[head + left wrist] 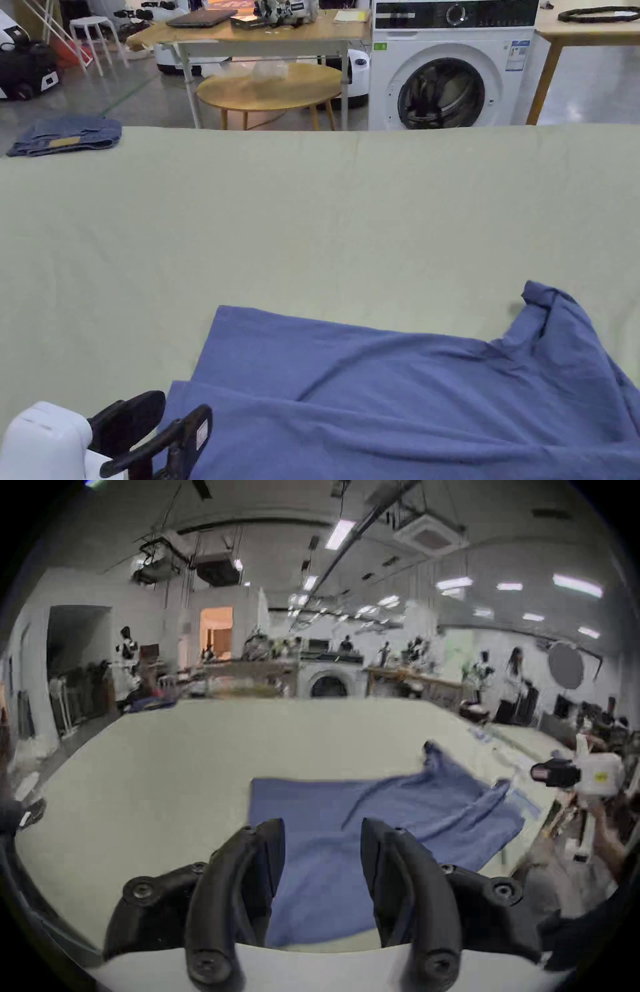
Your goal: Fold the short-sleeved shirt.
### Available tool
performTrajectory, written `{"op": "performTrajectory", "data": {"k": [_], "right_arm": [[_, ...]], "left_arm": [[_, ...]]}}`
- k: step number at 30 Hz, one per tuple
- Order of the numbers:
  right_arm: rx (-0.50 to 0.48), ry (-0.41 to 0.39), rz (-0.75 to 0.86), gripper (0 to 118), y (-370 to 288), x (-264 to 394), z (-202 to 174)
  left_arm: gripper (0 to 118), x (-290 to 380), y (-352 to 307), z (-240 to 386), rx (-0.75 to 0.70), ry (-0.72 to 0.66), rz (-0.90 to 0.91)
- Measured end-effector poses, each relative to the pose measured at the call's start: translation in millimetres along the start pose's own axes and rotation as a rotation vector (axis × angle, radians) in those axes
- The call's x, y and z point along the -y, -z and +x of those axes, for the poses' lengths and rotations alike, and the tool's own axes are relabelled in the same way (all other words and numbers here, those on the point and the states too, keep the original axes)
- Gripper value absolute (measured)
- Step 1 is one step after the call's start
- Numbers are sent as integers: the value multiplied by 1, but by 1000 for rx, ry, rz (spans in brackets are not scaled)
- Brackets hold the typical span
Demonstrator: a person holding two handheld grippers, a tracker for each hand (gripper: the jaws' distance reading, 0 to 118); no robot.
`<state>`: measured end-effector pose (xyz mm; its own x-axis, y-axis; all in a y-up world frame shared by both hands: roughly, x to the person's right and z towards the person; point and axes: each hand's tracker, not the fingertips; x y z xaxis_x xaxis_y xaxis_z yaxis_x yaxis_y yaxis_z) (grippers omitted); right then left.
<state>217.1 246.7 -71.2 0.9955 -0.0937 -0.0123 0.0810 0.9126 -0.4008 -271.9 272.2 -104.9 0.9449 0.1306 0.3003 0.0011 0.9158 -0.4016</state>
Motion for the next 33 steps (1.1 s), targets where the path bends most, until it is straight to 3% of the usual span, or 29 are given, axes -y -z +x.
{"op": "performTrajectory", "data": {"k": [1,2,3,4,5,12,19,20,22,25,27,31,33], "right_arm": [[-10,-15,16,39,0,-5,-7],[-22,-32,24,24,0,-11,-15],[-40,-40,24,10,1,-15,-21],[-49,-42,27,8,4,-16,-22],[-61,-45,35,1,4,-18,-26],[-72,-69,43,0,5,-11,-37],[-76,-12,-9,0,6,1,-24],[-75,-6,-15,0,7,3,-21],[-73,1,-28,0,7,6,-17],[-69,16,-47,0,8,13,-7],[-59,30,-69,0,9,18,0],[-33,48,-113,0,12,24,14],[-8,47,-129,0,13,27,20]], "left_arm": [[43,-6,1,4,17,-18,14],[41,-11,0,8,42,-40,31],[29,-15,-1,11,76,-58,50],[5,-17,-3,13,116,-74,67],[0,-18,-5,16,126,-88,78],[0,-16,-5,14,84,-64,24],[0,-42,51,-8,36,0,-51],[5,-49,74,-19,27,-9,-116],[44,-51,120,-54,42,-51,-210],[54,-57,189,-67,-30,-29,-310],[54,-55,232,-85,-76,-17,-359],[52,-39,298,-120,-106,-138,-524],[29,-21,322,-129,-62,-155,-620]]}}
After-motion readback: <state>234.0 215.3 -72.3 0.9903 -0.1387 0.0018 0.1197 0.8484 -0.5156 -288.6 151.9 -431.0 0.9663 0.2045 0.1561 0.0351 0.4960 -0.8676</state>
